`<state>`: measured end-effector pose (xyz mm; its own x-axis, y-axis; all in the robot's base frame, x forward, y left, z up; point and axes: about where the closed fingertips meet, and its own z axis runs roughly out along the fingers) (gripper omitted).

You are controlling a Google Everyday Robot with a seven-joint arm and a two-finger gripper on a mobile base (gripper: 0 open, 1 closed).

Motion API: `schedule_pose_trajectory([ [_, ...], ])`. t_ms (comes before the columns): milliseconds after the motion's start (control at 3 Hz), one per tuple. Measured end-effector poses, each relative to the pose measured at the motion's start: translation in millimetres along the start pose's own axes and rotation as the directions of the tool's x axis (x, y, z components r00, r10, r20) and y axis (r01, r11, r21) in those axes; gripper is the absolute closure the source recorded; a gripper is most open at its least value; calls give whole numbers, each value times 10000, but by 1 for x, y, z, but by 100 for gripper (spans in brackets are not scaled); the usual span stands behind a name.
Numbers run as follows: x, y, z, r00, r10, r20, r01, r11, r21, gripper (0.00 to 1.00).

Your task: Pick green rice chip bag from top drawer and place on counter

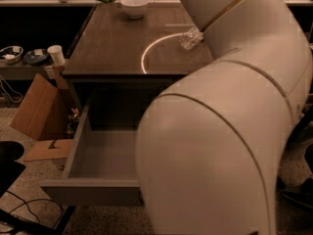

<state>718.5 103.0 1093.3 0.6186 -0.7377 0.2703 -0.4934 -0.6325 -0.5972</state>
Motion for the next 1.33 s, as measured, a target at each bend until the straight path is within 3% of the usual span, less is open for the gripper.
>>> schedule_pose_trajectory([
  [333, 29, 16, 41, 9889, 560, 1379, -685, 9938, 874, 100],
  [667, 50, 45, 100, 9614, 1191, 2482, -1431, 9864, 813, 100],
  [1000, 62, 74, 148, 9344, 1742, 3108, -2004, 9782, 543, 100],
  [1333, 55, 91, 188, 9092, 1793, 3758, -2061, 9780, 321, 83],
])
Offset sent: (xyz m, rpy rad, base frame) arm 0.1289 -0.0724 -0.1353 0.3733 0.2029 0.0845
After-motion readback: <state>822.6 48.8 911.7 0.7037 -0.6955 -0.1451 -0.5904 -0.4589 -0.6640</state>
